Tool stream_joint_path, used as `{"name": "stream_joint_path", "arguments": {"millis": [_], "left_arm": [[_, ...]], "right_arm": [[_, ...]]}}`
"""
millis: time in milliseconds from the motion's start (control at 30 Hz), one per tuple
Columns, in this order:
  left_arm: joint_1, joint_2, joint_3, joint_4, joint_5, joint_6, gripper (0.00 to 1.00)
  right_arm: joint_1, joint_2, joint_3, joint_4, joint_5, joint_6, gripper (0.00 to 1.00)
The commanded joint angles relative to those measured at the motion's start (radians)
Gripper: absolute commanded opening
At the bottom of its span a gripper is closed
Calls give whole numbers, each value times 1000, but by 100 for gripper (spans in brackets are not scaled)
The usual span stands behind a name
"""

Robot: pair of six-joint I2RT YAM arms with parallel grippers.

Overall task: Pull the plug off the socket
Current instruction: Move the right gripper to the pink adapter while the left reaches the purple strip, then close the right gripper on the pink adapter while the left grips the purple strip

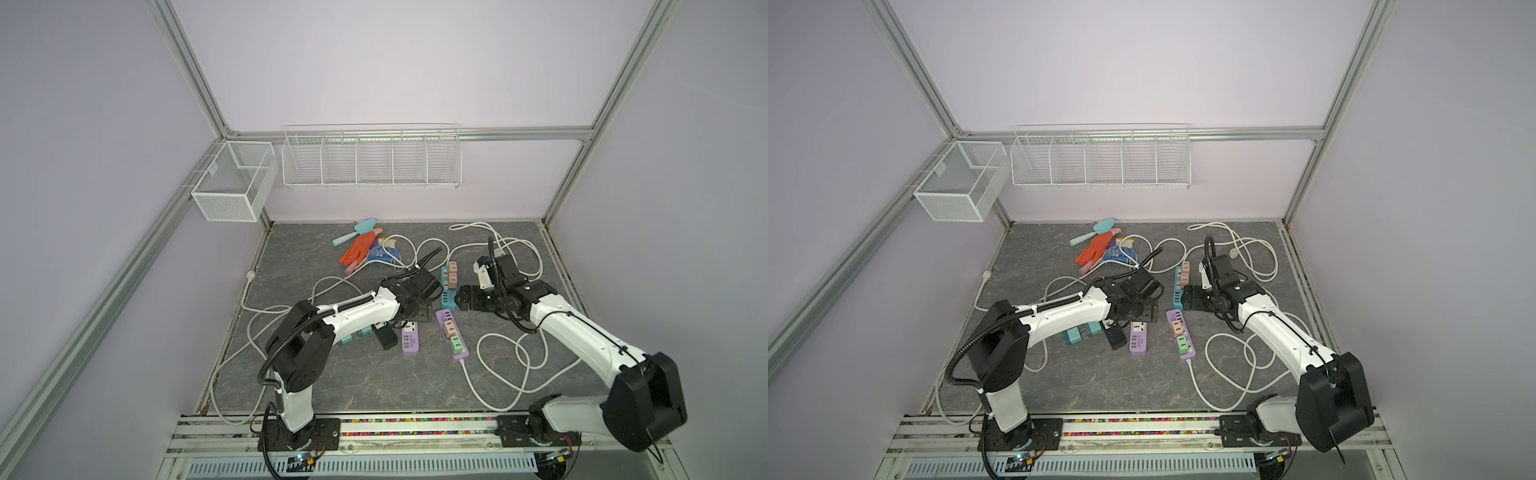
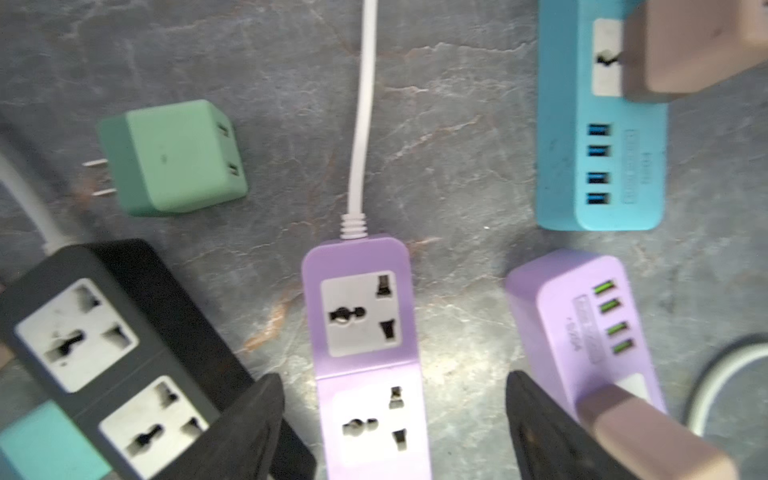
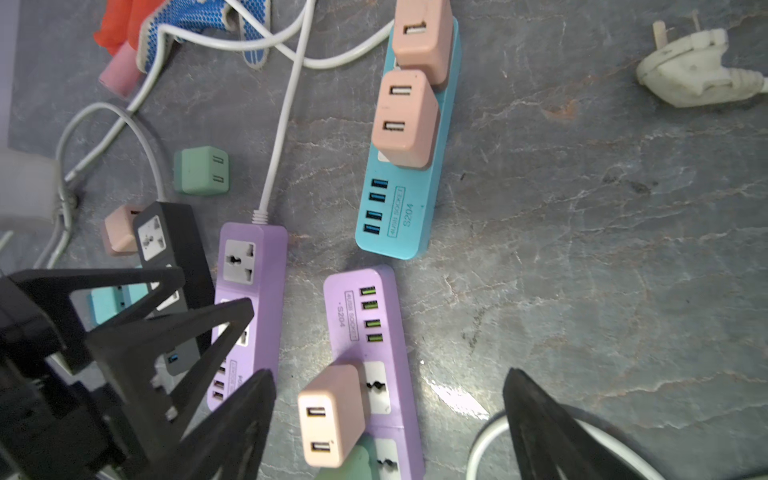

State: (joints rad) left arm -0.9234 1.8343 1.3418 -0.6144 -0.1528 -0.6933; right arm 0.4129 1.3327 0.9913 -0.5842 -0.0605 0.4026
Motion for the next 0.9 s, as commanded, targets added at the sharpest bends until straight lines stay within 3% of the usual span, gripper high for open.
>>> {"name": "stream_joint_path", "arguments": {"millis": [0, 367, 867], "left_arm": [[-3, -41, -8, 151, 112, -38, 80], [8, 64, 21, 319, 274, -95, 70], [20, 69, -100, 384, 234, -108, 53]], "right_arm": [[2, -39, 44, -84, 28, -47, 89], [66, -37, 65, -185, 62, -70, 88], [162, 10, 59, -153, 60, -35, 98]]}}
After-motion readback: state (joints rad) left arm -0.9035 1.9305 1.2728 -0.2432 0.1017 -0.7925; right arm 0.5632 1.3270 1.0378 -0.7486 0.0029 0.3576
